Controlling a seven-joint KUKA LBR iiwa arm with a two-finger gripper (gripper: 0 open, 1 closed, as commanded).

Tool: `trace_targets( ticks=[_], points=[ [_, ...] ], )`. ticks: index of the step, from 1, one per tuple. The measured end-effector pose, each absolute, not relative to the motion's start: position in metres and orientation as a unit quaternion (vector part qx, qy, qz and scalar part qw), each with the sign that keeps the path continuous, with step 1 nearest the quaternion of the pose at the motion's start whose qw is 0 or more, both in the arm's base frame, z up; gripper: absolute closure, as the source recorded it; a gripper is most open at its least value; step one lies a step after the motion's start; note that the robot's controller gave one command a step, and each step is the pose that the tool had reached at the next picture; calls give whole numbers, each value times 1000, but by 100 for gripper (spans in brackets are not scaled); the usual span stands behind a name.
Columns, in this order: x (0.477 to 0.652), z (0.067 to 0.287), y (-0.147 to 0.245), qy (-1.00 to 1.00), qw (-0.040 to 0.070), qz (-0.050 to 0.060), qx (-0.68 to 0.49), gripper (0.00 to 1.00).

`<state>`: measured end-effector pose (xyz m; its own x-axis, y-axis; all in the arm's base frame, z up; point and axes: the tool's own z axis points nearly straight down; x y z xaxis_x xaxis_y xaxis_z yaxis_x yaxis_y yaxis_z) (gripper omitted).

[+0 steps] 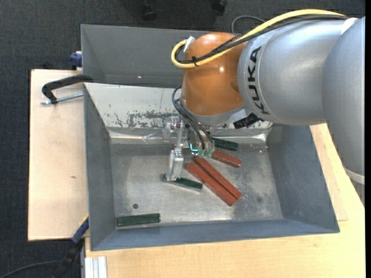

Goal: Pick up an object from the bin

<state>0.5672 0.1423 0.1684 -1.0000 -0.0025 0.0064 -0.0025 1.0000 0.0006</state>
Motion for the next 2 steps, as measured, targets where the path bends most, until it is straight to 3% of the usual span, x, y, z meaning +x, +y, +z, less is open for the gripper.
trace_targets(
  ticks=[1,2],
  points=[
    [530,67,115,-995,4,1,-99,0],
    [543,103,92,-995,-4,-1,-99,0]
  ],
)
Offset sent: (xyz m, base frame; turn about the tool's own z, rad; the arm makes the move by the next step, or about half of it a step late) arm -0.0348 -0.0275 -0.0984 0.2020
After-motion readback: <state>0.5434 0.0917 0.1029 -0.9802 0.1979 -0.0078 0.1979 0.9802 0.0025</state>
